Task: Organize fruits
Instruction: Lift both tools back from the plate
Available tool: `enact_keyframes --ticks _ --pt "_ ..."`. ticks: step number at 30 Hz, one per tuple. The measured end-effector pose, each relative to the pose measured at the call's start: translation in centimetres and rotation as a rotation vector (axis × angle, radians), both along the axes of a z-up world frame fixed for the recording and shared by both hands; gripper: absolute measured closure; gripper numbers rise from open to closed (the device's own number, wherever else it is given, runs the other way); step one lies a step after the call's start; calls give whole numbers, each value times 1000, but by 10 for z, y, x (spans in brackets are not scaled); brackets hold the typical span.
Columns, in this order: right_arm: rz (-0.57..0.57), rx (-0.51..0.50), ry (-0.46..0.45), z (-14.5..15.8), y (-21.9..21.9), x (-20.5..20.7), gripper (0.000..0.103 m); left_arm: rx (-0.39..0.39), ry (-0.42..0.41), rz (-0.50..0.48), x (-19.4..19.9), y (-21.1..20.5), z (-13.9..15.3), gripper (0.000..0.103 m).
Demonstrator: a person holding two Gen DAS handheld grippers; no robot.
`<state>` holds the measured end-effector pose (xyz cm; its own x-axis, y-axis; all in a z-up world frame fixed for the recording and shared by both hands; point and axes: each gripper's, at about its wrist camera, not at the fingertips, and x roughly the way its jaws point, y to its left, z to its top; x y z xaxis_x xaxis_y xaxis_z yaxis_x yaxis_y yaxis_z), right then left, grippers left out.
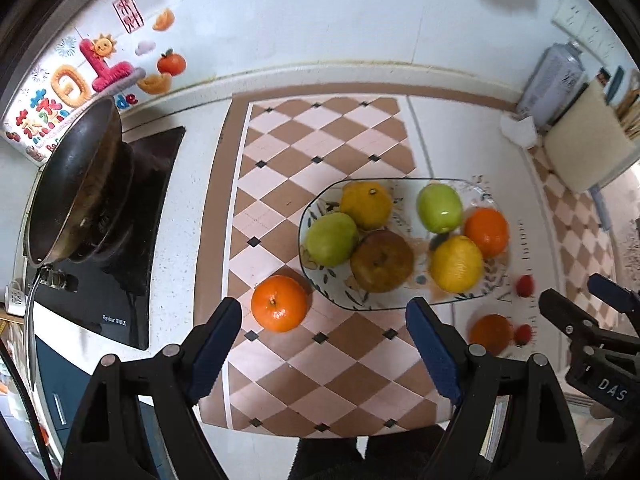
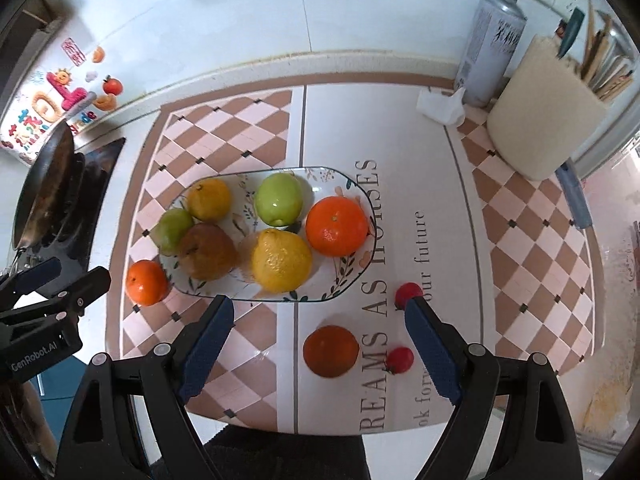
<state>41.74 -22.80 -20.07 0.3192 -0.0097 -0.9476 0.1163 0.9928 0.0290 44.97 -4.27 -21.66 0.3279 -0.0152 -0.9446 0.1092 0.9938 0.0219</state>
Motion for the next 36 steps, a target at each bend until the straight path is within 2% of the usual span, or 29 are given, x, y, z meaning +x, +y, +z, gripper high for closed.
enact_keyframes --ticks 7,21,27,36 --pt "5 5 -65 37 10 -23 13 -47 -44 14 -27 8 30 19" --pt "26 38 -152 97 24 -58 13 -82 -137 5 -57 15 86 19" --pt "17 49 -147 98 22 -64 13 -92 -145 5 -65 14 91 19" --pt "1 99 -131 88 14 -61 13 -98 -123 24 -59 14 82 19"
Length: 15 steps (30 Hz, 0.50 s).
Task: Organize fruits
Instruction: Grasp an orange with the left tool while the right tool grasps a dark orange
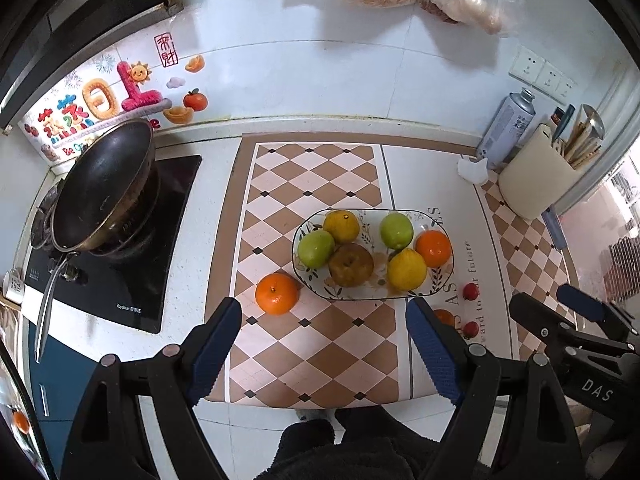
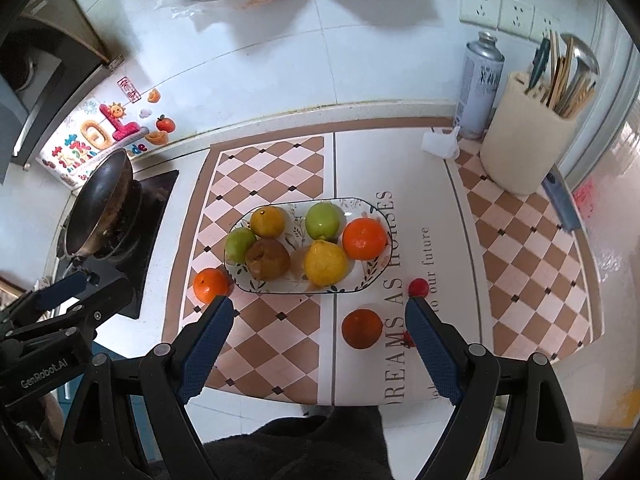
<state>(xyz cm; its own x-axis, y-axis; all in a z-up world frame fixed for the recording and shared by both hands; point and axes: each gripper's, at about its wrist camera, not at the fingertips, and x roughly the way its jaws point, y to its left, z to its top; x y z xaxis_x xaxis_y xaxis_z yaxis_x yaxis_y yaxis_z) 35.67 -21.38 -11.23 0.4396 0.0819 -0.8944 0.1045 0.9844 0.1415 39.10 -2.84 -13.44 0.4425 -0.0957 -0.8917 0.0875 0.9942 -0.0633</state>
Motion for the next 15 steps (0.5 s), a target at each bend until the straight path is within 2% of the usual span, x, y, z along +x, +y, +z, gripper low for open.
enact_keyframes --ticks 2,3,4,9,12,15 --pt "-17 26 12 -10 -9 4 13 -8 18 11 7 3 -8 19" --pt "-25 31 25 -17 -13 7 13 -9 36 21 13 6 -15 13" --pt "-32 42 47 -26 -19 10 13 -6 47 34 17 9 -21 3" --pt "-39 123 165 -88 -40 26 13 23 125 106 40 32 -63 2" --pt "-51 130 256 -137 -47 33 13 21 194 144 52 49 -93 2" --pt "-70 146 329 -180 -49 37 14 1 299 188 61 62 -129 2"
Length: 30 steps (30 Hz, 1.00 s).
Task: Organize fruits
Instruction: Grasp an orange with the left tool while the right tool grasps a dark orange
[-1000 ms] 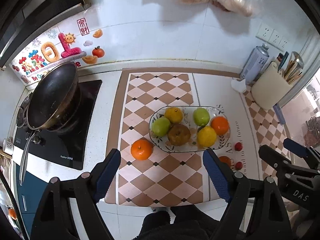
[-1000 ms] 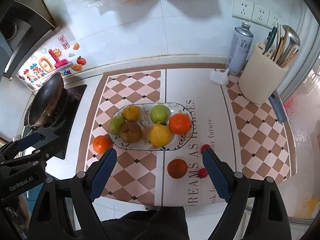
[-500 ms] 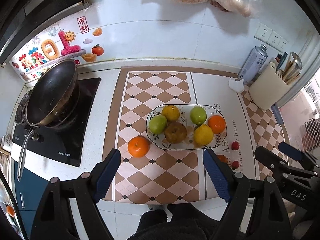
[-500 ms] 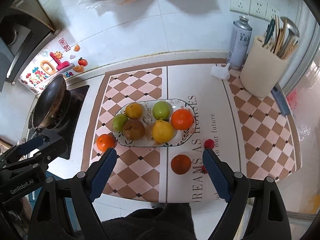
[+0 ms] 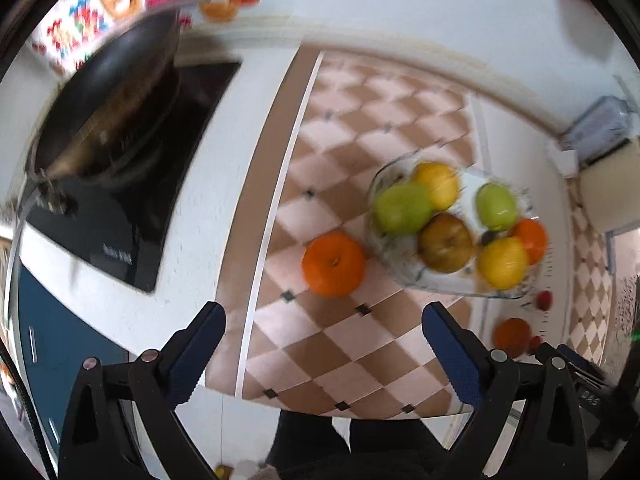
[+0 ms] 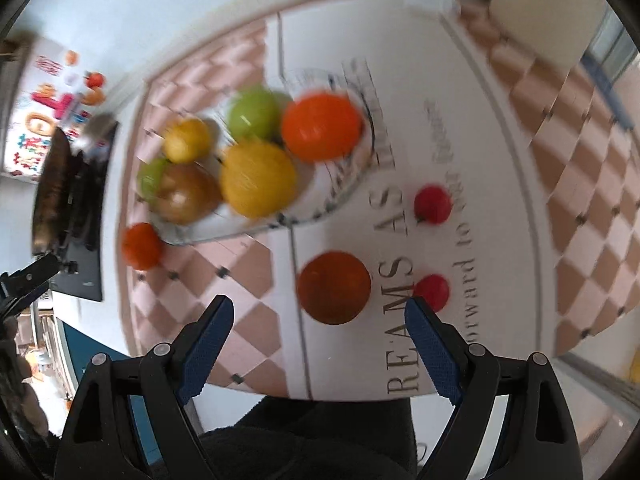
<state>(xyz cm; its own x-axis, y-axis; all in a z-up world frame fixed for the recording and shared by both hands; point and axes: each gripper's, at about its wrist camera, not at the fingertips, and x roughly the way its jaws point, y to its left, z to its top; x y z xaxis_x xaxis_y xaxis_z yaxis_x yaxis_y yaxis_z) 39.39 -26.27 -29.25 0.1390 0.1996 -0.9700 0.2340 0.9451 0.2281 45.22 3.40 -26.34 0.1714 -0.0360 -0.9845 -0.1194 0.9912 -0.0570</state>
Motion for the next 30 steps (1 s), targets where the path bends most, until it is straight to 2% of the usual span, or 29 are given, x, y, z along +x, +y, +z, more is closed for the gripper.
enact_keyframes --ticks 1,4,10,16,23,24,26,27,28,30 --pt "-12 7 20 -13 -1 1 15 -19 28 15 2 3 -9 2" --pt "-20 16 41 -36 1 6 30 -29 81 53 10 8 -33 2" --pt "27 -21 65 -67 10 20 43 -66 165 88 30 8 -72 2" --pt "49 -22 83 -75 15 21 43 -115 167 135 49 15 -93 2" --pt "40 -24 94 -76 21 25 43 -214 159 176 59 25 -107 4" --pt "40 -21 97 -76 21 25 43 -224 154 183 59 26 -107 8" --pt "39 -22 103 -77 22 28 43 -247 159 193 57 27 -109 23" --pt "43 -28 106 -77 23 29 43 -261 168 192 57 27 -110 34" --pt "47 -33 107 -76 23 29 43 -272 175 188 57 25 -114 39" --pt "53 -41 111 -76 24 31 43 -281 170 182 55 24 -113 40"
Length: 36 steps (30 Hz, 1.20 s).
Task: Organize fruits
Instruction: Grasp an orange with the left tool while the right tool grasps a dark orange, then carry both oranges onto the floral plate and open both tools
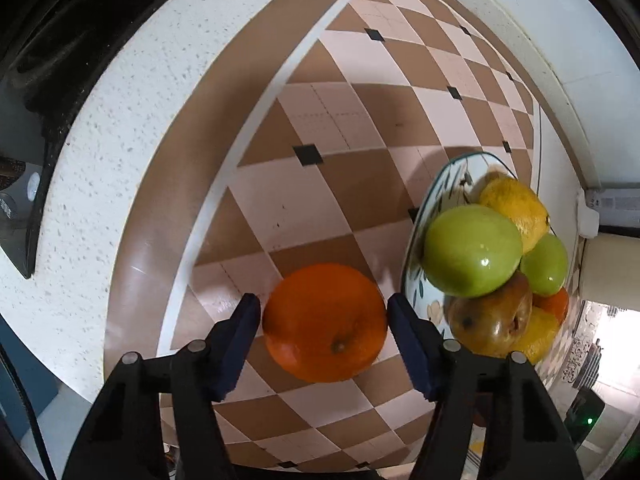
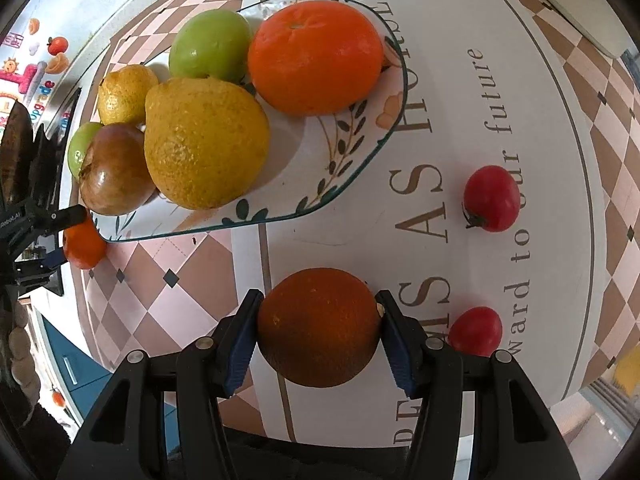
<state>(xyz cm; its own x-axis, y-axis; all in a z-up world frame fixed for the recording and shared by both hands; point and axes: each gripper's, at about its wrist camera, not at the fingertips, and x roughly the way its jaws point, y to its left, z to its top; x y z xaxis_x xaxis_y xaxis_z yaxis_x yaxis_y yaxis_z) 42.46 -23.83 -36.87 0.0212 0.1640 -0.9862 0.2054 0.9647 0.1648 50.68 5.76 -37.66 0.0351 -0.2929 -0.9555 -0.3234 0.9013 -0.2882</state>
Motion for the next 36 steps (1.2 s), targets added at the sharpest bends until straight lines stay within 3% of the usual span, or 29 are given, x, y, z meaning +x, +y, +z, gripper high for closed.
enact_keyframes --ticks 6,11,17,26,31,36 --pt "12 -17 13 -1 4 4 43 -8 29 -30 -8 -11 -15 41" --pt "14 -4 7 0 2 1 43 -3 -9 -26 -9 -11 -5 42" --pt "60 36 7 2 16 -10 43 -1 -32 -112 -49 -24 13 42" --pt "41 71 36 -3 25 -6 41 29 8 -202 -77 -50 -2 42" --pt "130 4 5 -1 36 -10 44 48 0 -261 -86 -67 0 42" --pt "135 52 2 3 34 -16 44 -3 -50 -295 -84 -88 31 42"
